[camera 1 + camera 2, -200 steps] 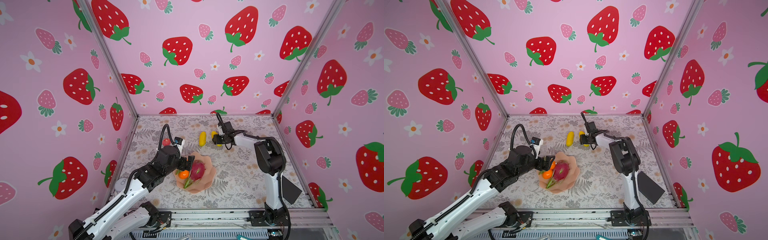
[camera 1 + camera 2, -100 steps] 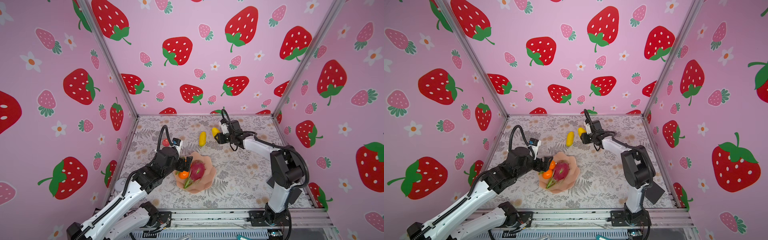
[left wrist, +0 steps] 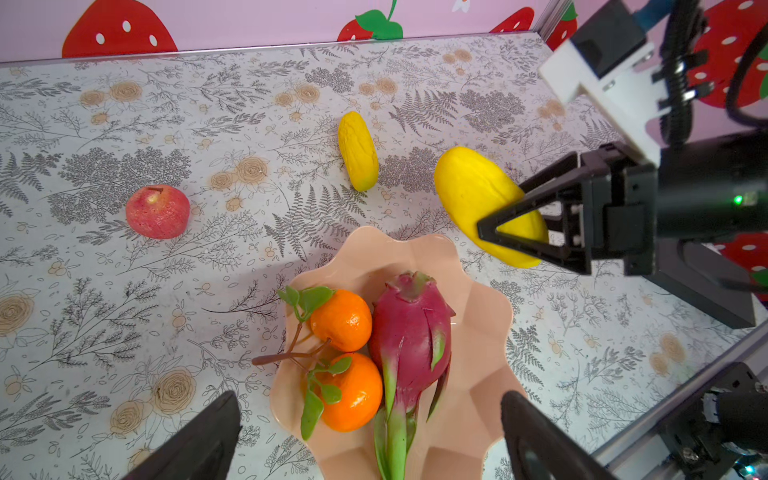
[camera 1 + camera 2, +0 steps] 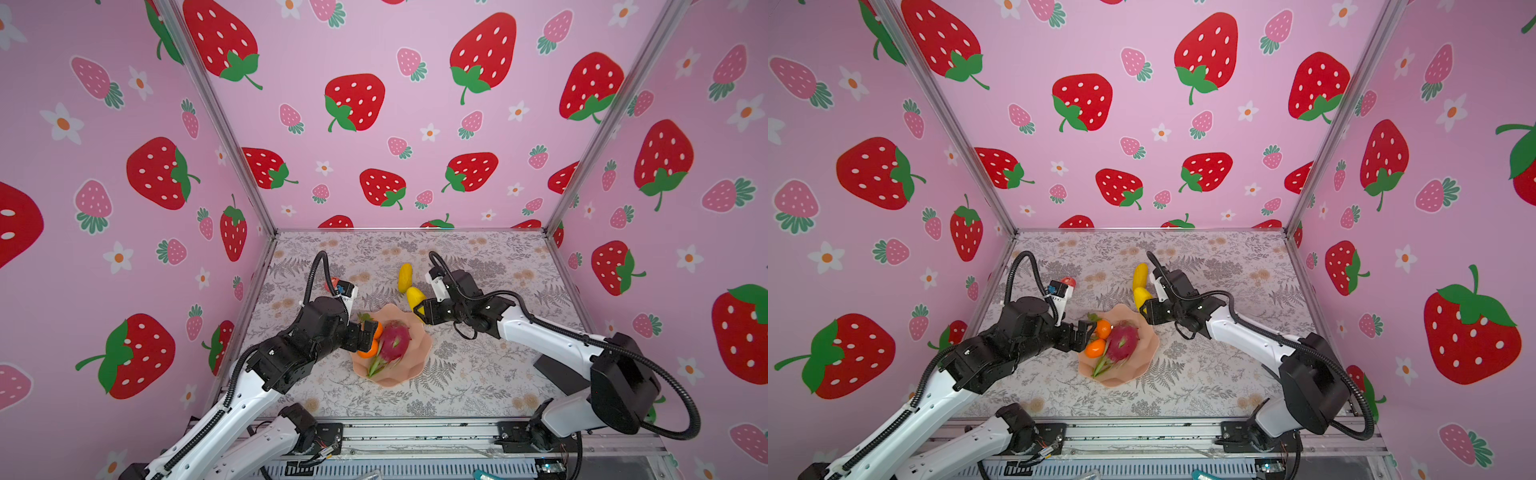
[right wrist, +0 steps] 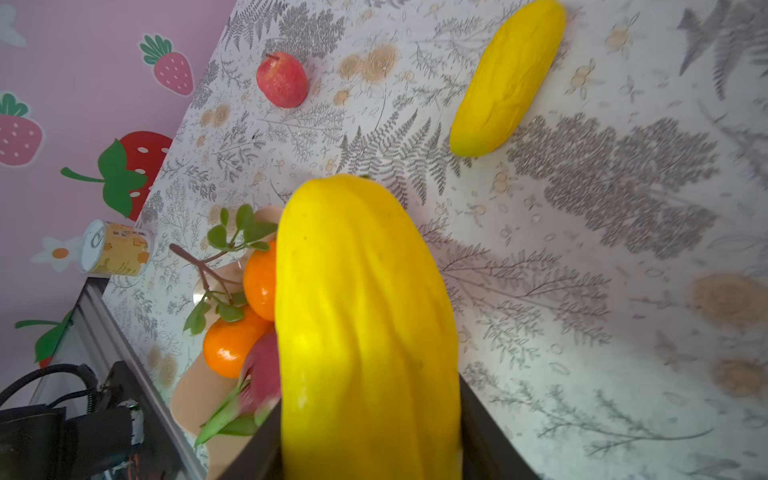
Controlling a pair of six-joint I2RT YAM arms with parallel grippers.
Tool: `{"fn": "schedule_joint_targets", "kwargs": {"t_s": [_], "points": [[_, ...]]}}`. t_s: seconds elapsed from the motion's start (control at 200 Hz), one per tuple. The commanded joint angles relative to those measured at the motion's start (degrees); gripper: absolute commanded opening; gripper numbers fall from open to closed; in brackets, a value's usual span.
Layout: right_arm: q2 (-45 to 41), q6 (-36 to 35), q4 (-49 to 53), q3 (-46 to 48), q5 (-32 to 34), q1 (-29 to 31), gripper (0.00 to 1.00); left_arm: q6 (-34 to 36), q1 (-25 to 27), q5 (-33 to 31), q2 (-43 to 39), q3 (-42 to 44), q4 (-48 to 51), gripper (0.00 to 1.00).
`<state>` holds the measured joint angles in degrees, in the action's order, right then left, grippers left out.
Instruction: Place and organize the fake fruits in the fruit bowl
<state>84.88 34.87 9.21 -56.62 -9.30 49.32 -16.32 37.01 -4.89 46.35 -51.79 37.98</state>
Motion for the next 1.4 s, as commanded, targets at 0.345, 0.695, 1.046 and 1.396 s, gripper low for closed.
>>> {"fn": "schedule_joint_targets", "kwargs": {"t_s": [0.345,0.695,1.046,1.396], "points": [[-1.01,12.01,3.36,2.96,9.16,6.53,0.55,-0.70,0.08,0.31,-1.08,1.39,-3.07,0.99],[0.99,11.57,3.88,1.86,9.57,7.38,0.61,-0.91,0.03,0.23,-2.05,2.12,-2.94,0.99],[0.80,5.68,11.08,-7.18,17.57,6.44,0.78,0.07,0.08,0.30,-1.09,1.79,-4.75,0.99],[29.71,-7.95,6.40,-33.65,6.95,-9.21,0.86,2.81,-0.01,-2.09,4.01,-2.93,-6.12,0.99]]}}
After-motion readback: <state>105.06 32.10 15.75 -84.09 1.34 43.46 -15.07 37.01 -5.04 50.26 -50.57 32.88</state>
